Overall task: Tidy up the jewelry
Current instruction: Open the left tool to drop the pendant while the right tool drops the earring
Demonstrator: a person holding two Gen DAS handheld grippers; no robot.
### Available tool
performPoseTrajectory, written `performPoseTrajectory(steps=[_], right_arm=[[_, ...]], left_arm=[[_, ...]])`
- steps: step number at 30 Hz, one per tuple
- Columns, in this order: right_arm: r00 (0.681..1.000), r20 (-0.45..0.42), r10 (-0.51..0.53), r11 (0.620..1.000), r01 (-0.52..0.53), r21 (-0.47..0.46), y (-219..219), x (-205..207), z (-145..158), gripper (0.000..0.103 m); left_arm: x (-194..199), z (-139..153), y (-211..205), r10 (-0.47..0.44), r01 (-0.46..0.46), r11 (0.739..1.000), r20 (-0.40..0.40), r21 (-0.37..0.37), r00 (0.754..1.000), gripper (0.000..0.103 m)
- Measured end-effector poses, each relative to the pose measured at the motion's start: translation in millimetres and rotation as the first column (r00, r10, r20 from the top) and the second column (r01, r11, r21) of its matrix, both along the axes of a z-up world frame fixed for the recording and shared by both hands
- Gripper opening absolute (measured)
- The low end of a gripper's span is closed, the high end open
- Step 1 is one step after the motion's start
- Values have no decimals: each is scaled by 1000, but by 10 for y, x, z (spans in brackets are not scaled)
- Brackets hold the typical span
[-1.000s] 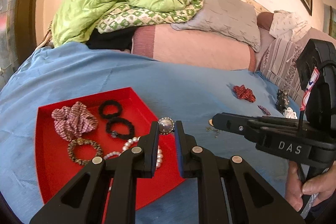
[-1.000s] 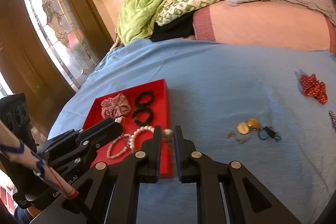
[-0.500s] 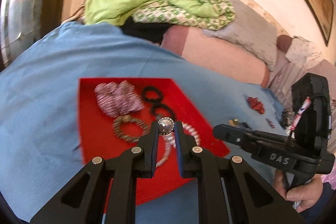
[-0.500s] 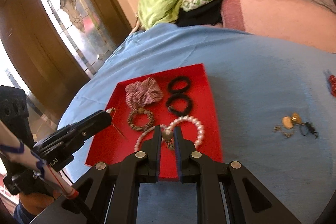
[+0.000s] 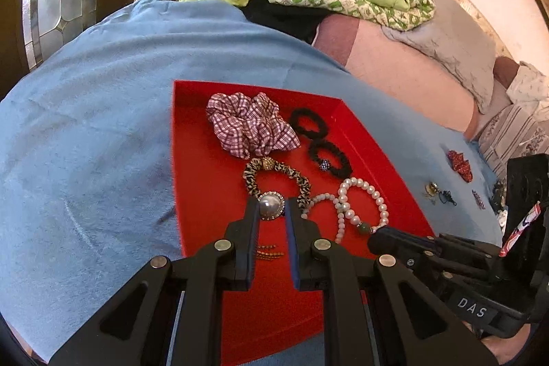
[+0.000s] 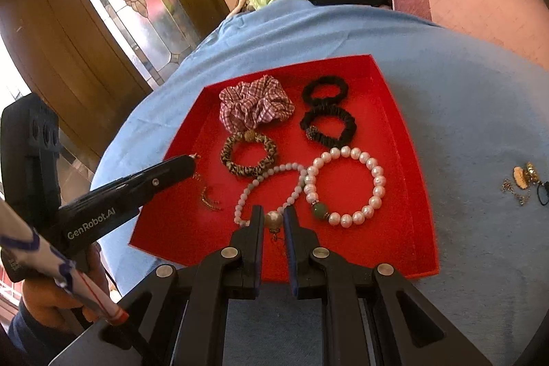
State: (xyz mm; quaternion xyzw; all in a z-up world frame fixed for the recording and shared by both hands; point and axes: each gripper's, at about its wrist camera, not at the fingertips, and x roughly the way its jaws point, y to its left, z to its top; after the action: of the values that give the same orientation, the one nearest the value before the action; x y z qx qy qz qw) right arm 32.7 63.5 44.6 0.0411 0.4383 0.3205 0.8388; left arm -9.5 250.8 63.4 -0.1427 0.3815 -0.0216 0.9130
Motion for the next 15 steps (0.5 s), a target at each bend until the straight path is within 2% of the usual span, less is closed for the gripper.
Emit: performPoseTrajectory(steps=[4, 15], right_arm=[[1000, -18, 5, 1000, -5, -4, 27, 36, -78, 13], [999, 26, 29, 999, -28, -41, 45, 25, -108, 13]], left_arm=[[53, -44, -25, -4, 4, 1000, -15, 17, 1000, 14], [174, -99, -94, -6, 7, 999, -38, 39, 999, 14]])
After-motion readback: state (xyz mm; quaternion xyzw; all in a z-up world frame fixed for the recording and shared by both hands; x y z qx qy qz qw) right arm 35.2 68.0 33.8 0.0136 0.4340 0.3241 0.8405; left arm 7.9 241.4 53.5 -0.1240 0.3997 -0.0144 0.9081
